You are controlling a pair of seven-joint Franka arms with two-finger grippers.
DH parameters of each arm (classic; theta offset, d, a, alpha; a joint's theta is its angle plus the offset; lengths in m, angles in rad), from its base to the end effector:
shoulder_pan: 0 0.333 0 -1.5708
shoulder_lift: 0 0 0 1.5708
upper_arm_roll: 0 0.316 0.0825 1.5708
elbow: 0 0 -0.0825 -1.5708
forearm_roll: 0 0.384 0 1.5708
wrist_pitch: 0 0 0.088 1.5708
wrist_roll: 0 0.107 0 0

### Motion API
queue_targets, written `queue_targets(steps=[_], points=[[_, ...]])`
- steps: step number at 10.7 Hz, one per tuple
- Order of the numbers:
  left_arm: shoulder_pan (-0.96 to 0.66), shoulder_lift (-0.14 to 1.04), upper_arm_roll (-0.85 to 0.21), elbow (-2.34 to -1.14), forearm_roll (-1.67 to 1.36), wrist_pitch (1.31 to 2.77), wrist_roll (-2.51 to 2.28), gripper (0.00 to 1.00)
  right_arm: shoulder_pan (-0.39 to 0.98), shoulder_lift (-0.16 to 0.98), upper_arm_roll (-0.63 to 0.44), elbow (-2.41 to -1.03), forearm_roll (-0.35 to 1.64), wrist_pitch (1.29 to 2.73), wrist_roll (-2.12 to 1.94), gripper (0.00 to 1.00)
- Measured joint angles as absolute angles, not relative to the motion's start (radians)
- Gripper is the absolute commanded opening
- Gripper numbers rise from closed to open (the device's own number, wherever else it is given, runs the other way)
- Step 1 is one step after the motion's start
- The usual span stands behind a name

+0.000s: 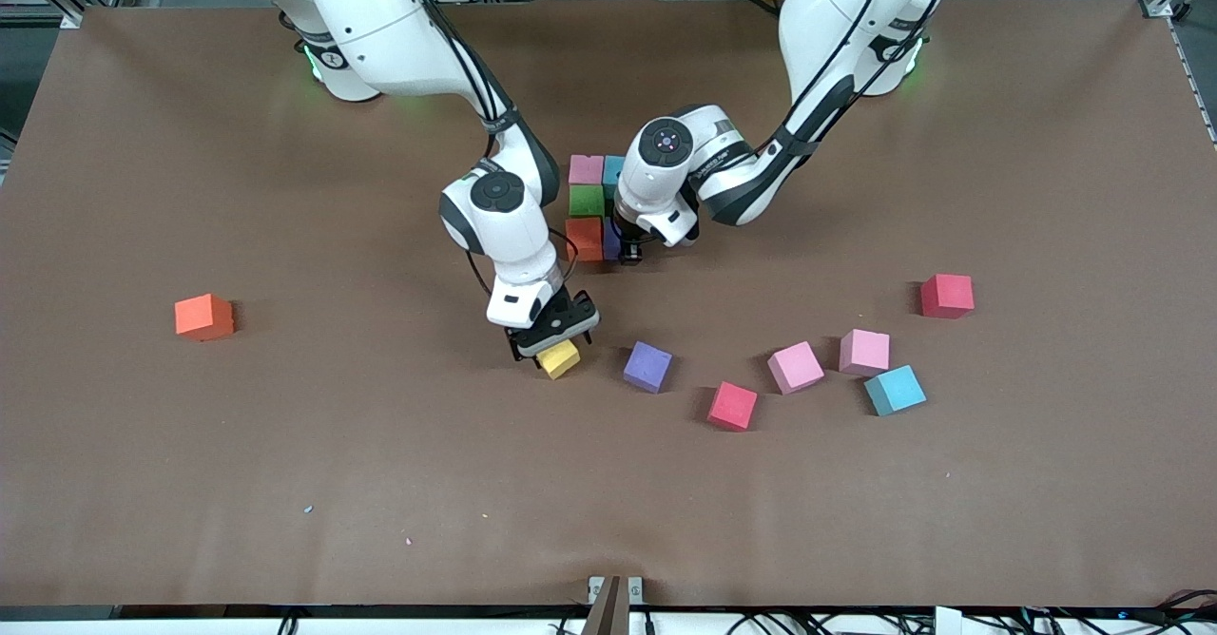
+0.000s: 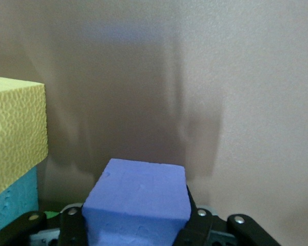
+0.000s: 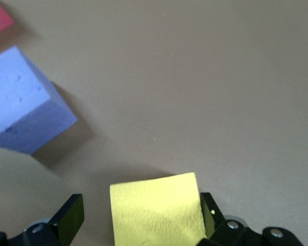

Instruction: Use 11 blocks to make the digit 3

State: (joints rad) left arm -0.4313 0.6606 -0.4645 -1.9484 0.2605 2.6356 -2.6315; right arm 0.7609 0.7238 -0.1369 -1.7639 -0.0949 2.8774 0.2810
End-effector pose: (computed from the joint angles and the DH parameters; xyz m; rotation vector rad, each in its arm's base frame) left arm 0.3949 -0.4867 0.1791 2.1069 2.1985 -0.2386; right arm 0.5522 0.4182 0.1981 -2.9321 -0.7204 -0.6237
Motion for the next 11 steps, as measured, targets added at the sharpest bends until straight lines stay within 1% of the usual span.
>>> queue_targets(steps=[1, 2, 3, 4, 8, 11], points=[[-0.433, 0.661, -0.464, -1.948, 0.261, 2.636, -2.632, 0.32, 0.761, 0.729, -0.137, -1.764, -0.095, 2.878, 0.277, 1.00], [-0.435, 0.661, -0.464, -1.947, 0.261, 2.637, -2.632, 0.99, 0.758, 0.731, -0.138, -1.764, -0.095, 2.878, 0.273, 0.70], [-0.435, 0.661, -0.464, -1.947, 0.261, 2.637, -2.632, 1.00, 0.752, 0.733, -0.140, -1.764, -0.095, 2.878, 0.267, 0.31], [-0.435, 0.661, -0.461, -1.946, 0.261, 2.637, -2.632, 1.00, 0.744, 0.733, -0.141, -1.764, -0.095, 2.878, 0.255, 0.01], [-0.434, 0.650, -0.451, -1.930, 0.266, 2.620, -2.632, 1.00, 0.716, 0.733, -0.143, -1.762, -0.095, 2.881, 0.228, 0.00], [-0.433, 0.595, -0.466, -1.923, 0.267, 2.547, -2.632, 1.00, 0.710, 0.719, -0.143, -1.752, -0.092, 2.854, 0.245, 0.00]])
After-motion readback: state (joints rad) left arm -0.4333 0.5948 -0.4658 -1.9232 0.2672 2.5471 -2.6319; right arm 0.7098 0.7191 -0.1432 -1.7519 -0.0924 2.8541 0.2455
